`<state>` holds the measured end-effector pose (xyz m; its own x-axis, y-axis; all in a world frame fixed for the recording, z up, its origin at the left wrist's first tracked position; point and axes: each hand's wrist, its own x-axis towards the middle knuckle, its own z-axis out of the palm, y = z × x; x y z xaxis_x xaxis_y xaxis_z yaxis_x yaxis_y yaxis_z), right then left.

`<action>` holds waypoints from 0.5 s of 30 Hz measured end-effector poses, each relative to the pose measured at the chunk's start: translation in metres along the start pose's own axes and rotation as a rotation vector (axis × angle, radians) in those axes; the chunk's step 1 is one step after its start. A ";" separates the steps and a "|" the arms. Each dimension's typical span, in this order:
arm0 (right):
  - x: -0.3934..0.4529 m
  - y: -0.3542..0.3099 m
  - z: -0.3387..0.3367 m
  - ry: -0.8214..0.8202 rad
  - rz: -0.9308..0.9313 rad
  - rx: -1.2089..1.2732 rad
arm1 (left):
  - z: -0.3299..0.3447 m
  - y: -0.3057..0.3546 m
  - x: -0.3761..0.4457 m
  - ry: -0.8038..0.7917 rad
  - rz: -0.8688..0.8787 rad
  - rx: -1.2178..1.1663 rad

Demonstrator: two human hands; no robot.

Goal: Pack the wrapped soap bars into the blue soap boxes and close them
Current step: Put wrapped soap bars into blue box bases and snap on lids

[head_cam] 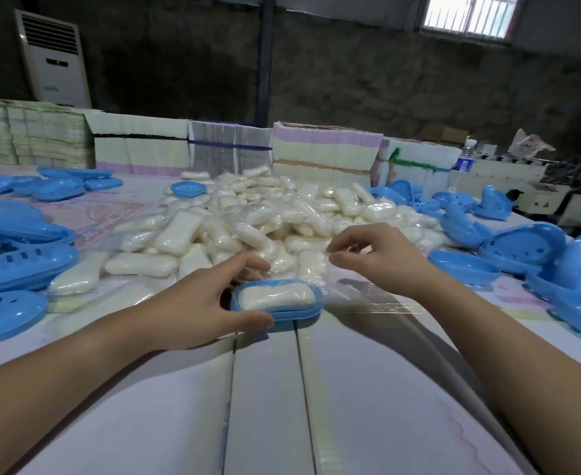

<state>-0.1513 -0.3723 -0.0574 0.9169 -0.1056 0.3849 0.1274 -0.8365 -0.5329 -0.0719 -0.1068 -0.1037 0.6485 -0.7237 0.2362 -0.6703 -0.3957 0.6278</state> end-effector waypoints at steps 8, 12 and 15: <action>-0.005 0.072 -0.049 -0.060 0.585 -0.695 | 0.002 0.001 0.000 0.005 0.068 -0.022; -0.011 0.087 -0.051 -0.077 0.603 -0.690 | 0.001 0.000 0.001 -0.008 0.102 -0.027; -0.008 0.087 -0.048 -0.053 0.560 -0.675 | 0.001 -0.002 0.001 0.003 0.117 -0.010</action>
<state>-0.1656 -0.4705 -0.0704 0.7962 -0.5845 0.1563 -0.5818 -0.8106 -0.0669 -0.0709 -0.1073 -0.1058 0.5669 -0.7629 0.3107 -0.7380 -0.3028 0.6030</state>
